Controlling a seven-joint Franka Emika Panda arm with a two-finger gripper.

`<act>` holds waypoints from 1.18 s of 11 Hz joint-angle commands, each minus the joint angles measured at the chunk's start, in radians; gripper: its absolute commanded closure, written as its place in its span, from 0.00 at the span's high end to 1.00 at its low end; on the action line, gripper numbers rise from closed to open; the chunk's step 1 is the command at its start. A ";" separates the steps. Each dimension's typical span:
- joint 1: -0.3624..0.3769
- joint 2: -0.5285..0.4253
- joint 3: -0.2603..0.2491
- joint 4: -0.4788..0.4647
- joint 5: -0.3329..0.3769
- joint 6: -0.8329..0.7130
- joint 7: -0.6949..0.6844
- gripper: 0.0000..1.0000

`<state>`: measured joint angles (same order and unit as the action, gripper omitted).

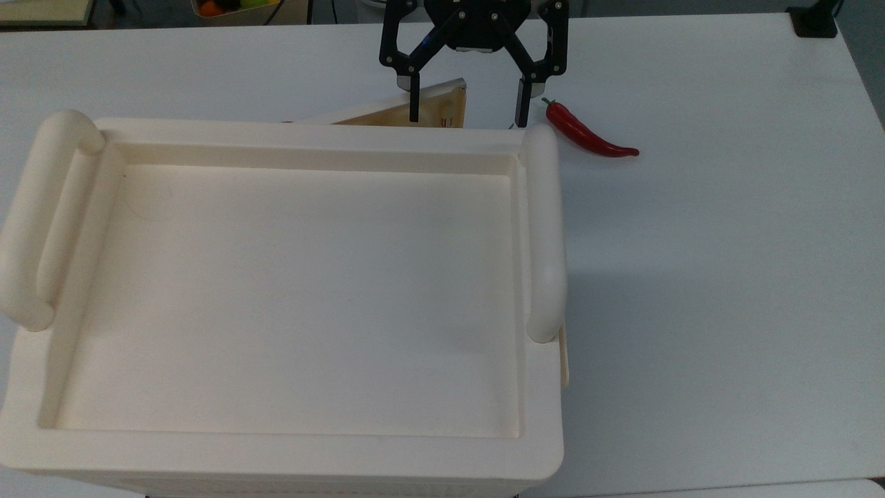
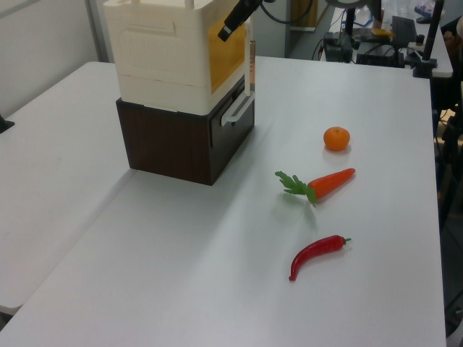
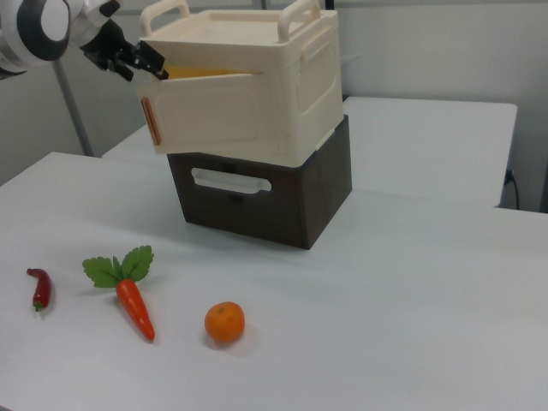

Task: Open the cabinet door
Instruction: 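Pull the door edge outward, swinging the door open on its hinge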

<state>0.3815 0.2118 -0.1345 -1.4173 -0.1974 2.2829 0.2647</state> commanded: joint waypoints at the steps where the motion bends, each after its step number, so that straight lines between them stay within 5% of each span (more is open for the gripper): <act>1: 0.007 -0.049 -0.008 -0.012 -0.019 -0.185 -0.028 1.00; 9: -0.050 -0.104 -0.022 -0.015 0.004 -0.525 -0.217 1.00; 13: -0.110 -0.141 -0.022 -0.054 0.093 -0.599 -0.225 1.00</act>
<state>0.2990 0.1227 -0.1544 -1.4186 -0.1597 1.7115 0.0666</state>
